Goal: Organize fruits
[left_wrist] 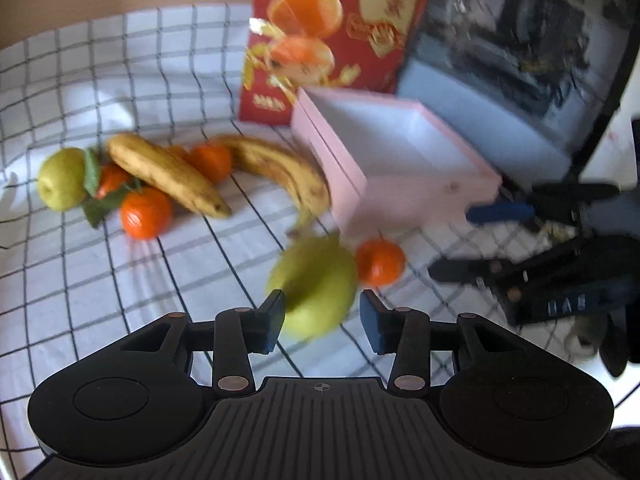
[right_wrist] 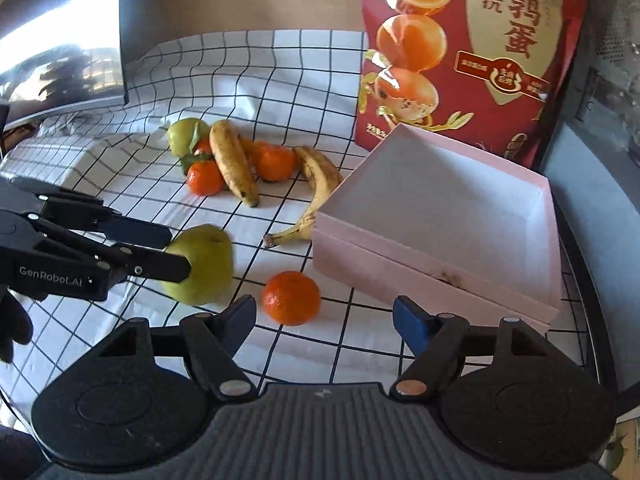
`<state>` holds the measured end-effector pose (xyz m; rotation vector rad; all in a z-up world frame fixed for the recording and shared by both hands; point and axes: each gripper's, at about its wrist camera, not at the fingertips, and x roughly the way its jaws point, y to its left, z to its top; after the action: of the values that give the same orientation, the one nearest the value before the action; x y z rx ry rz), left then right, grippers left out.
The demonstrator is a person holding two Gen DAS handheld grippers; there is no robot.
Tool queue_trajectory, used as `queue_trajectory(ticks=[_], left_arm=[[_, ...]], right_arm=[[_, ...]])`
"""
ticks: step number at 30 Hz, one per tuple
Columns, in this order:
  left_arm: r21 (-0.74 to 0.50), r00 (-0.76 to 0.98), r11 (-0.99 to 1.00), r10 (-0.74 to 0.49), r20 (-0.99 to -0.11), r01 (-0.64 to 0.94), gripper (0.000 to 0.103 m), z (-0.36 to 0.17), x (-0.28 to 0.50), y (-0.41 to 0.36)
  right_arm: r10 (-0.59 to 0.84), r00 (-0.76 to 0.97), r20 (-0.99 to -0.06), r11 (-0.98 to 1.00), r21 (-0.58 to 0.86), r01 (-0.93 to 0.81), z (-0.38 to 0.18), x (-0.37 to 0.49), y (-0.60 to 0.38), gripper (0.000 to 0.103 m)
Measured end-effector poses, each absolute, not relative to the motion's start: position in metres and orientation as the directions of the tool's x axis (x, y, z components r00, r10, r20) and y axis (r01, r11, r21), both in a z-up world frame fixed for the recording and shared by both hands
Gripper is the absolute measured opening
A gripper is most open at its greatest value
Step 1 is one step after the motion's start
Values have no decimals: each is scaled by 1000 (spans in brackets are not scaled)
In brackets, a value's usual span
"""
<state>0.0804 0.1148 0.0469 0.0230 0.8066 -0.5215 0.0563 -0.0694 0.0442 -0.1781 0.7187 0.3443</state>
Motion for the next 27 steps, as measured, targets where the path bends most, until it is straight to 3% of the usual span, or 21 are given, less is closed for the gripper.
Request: queue_trajectory(ticks=[10, 18, 27], left_arm=[[-196, 570, 876, -442, -693, 441, 46, 43, 74, 113], [-196, 630, 888, -436, -642, 416, 46, 69, 98, 116], [-237, 513, 863, -463, -723, 445, 46, 71, 176, 97]], right_arm=[[310, 678, -667, 934, 81, -348, 40, 69, -68, 76], [289, 687, -667, 941, 66, -332, 39, 72, -63, 76], [259, 701, -664, 950, 45, -308, 36, 60, -71, 76]])
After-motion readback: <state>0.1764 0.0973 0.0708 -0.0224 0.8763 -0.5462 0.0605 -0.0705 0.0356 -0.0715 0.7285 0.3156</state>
